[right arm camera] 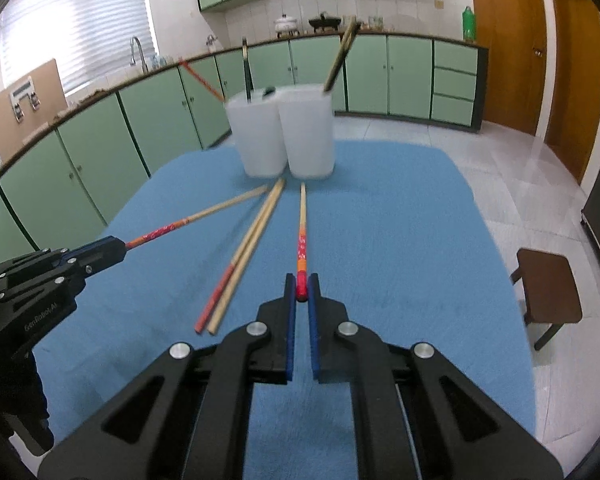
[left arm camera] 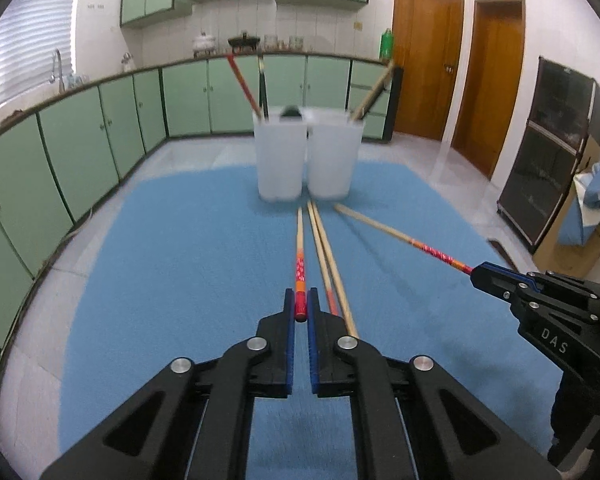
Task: Organize utensils
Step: 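Lift both chopsticks over the white holder and open both grippers to drop them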
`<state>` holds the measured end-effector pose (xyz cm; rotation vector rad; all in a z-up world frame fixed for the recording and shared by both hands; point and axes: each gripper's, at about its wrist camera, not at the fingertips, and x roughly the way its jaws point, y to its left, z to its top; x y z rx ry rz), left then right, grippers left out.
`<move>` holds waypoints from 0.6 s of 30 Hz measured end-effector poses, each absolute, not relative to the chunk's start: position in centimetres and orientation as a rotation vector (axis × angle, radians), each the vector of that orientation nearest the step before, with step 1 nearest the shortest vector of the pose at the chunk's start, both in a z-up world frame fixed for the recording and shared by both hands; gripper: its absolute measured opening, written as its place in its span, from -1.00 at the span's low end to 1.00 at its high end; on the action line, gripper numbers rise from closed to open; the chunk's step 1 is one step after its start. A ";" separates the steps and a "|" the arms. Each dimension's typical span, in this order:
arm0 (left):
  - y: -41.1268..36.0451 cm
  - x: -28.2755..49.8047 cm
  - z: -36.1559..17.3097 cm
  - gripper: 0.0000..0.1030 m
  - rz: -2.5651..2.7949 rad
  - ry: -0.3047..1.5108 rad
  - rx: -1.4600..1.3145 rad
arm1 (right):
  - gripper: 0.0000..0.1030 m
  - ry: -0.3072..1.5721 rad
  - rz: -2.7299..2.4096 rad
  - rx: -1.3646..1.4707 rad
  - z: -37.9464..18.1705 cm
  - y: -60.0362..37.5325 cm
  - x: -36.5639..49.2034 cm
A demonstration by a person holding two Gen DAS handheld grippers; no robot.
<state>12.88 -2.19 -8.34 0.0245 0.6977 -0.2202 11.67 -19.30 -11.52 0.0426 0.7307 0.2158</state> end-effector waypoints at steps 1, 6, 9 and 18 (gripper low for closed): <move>-2.1 12.9 -7.7 -0.89 -0.222 0.682 0.021 | -0.90 0.718 0.219 0.045 -10.8 -19.4 11.7; -1.6 13.3 -4.6 -0.89 -0.241 0.617 0.009 | -0.90 0.656 0.244 0.059 -7.4 -19.7 12.0; -1.7 14.0 -3.1 -0.89 -0.250 0.590 0.013 | -0.90 0.625 0.267 0.065 -5.2 -20.0 12.6; -2.1 16.8 0.7 -0.89 -0.289 0.526 0.051 | -0.90 0.598 0.341 0.053 0.2 -20.4 16.5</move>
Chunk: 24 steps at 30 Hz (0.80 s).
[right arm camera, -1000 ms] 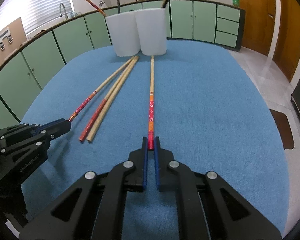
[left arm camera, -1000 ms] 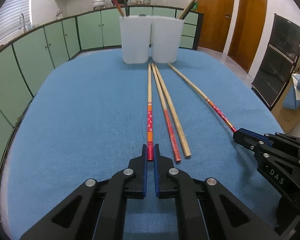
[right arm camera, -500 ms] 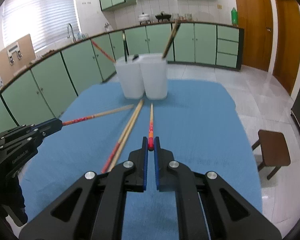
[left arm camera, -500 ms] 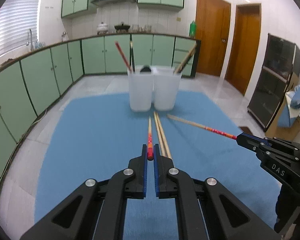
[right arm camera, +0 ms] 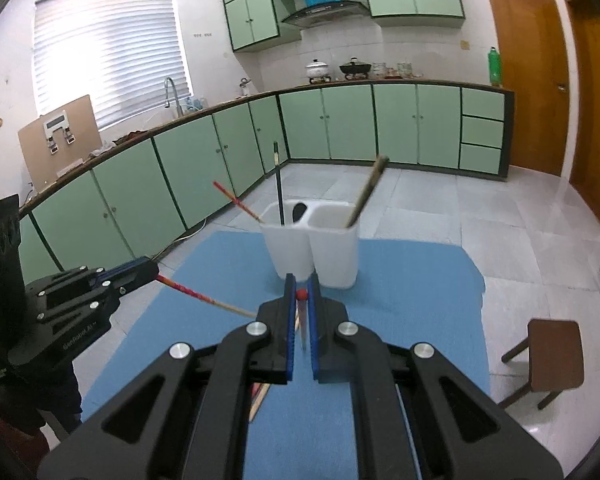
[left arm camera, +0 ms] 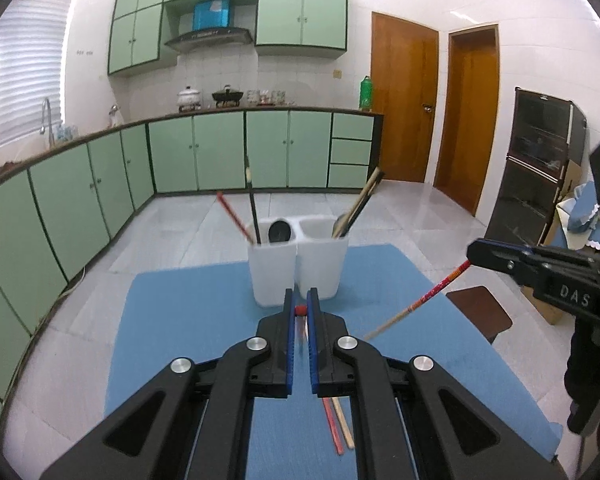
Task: Organize utensils
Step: 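Lift both chopsticks over the white holder and open both grippers to drop them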
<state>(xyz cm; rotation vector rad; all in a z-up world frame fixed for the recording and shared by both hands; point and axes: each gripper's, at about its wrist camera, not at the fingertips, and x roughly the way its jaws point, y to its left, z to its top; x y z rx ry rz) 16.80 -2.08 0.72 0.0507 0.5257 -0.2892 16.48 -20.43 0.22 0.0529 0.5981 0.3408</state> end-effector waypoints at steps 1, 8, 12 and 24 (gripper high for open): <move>-2.2 17.1 1.1 -0.89 -0.293 0.521 0.057 | -0.90 0.598 0.344 0.044 0.6 -20.4 17.0; -3.1 19.2 2.6 -0.89 -0.313 0.503 0.095 | -0.91 0.607 0.366 0.001 2.8 -19.7 19.7; -3.3 20.1 4.0 -0.89 -0.317 0.474 0.096 | -0.91 0.578 0.381 -0.004 5.0 -19.9 20.8; -3.9 23.3 12.6 -0.89 -0.289 0.247 0.090 | -0.91 0.337 0.341 0.020 14.6 -21.4 25.0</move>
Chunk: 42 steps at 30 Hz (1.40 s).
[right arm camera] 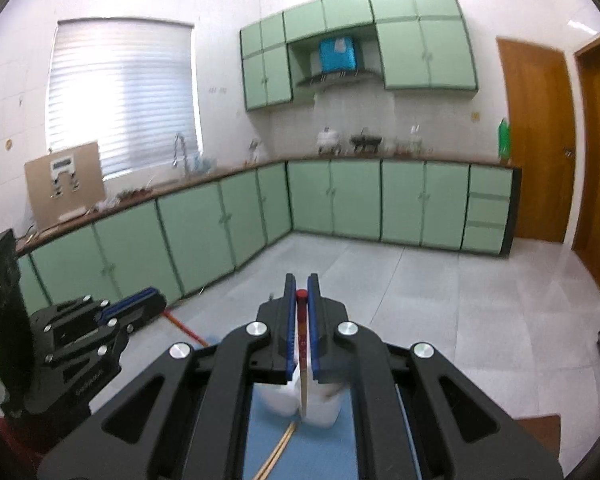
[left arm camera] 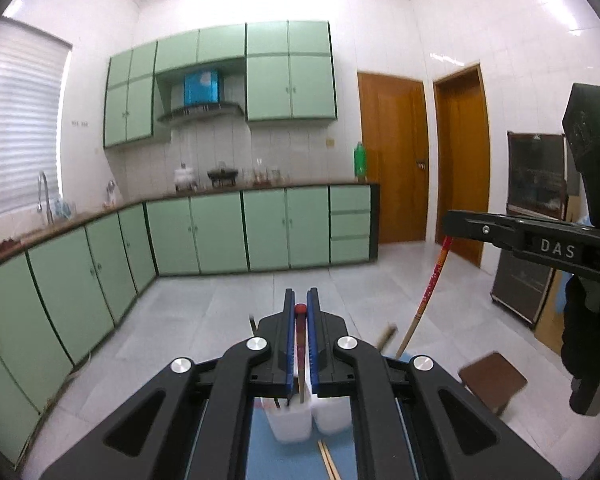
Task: Organize utensils
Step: 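Lift both chopsticks over the white holder and open both grippers to drop them, then withdraw both open grippers from the holder back over the last chopsticks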
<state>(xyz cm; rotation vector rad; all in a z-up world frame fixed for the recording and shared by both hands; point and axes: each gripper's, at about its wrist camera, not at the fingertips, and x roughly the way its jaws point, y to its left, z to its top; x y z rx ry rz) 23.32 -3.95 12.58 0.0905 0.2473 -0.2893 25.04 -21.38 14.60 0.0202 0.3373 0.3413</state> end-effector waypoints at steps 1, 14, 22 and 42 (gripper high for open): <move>-4.1 23.9 12.8 -0.89 -0.284 0.239 0.091 | -0.91 0.321 0.329 0.016 14.9 -21.4 25.7; -4.5 31.5 6.7 -0.89 -0.256 0.395 0.071 | -0.90 0.381 0.294 0.035 9.0 -21.4 33.7; -3.4 31.5 5.2 -0.52 -0.243 0.434 0.058 | -0.47 0.400 0.248 -0.011 6.4 -20.7 31.9; -1.0 19.1 -4.6 0.33 -0.198 0.569 -0.022 | 0.77 0.551 0.158 -0.008 -5.6 -22.1 17.8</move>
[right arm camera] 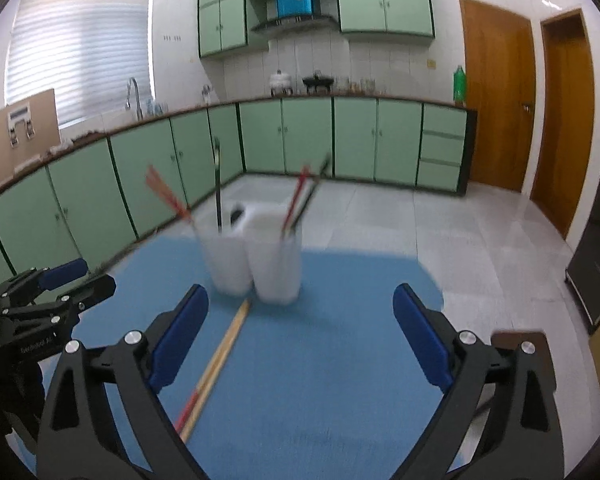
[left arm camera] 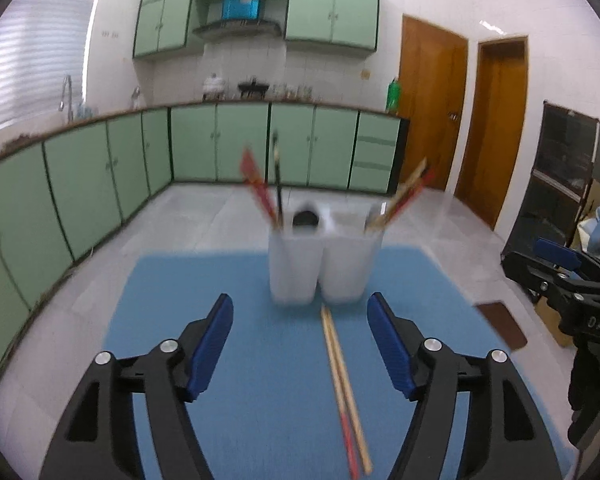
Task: Organize utensils
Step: 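Withdraw both open grippers from the holder back over the last chopsticks, then lower the right gripper onto the plain wooden chopstick and close on it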
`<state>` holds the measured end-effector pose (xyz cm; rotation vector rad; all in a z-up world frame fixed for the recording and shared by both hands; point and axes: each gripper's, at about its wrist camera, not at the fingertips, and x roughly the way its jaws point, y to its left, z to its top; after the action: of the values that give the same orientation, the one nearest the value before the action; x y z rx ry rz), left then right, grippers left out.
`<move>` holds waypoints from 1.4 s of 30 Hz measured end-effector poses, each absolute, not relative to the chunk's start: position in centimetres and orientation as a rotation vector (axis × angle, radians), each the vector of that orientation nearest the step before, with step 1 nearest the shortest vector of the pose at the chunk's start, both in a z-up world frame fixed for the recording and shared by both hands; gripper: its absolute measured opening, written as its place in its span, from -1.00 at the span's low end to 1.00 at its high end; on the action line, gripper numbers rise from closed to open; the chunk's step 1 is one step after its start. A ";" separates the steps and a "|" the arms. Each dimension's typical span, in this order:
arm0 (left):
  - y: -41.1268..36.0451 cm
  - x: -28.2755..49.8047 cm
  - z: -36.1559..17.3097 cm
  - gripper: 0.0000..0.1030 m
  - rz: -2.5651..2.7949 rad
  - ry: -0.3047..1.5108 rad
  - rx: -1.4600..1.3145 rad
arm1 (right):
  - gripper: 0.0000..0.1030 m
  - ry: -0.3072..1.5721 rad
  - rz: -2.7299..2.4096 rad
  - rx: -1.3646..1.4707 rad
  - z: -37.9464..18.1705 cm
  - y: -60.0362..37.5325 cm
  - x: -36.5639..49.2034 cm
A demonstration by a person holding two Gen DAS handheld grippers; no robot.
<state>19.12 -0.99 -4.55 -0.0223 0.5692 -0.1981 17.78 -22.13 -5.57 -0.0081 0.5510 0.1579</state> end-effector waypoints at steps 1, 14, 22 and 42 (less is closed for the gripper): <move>-0.7 18.8 -5.7 0.33 -0.185 0.595 -0.016 | 0.77 0.567 0.156 -0.007 -6.5 -21.8 17.4; 1.3 16.2 -15.9 0.33 -0.124 0.847 0.010 | 0.77 0.798 0.144 0.064 -16.4 -18.8 14.4; 2.3 15.6 -16.7 0.37 -0.091 0.870 0.008 | 0.76 0.849 0.191 0.025 -18.1 -15.3 13.9; 4.3 15.6 -16.5 0.39 -0.050 0.866 -0.026 | 0.03 0.908 0.171 -0.078 -19.6 -11.4 14.4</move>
<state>15.64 4.26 -16.55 -0.0260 0.8664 -0.0500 14.35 -11.44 -19.58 -0.0779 0.9077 0.1712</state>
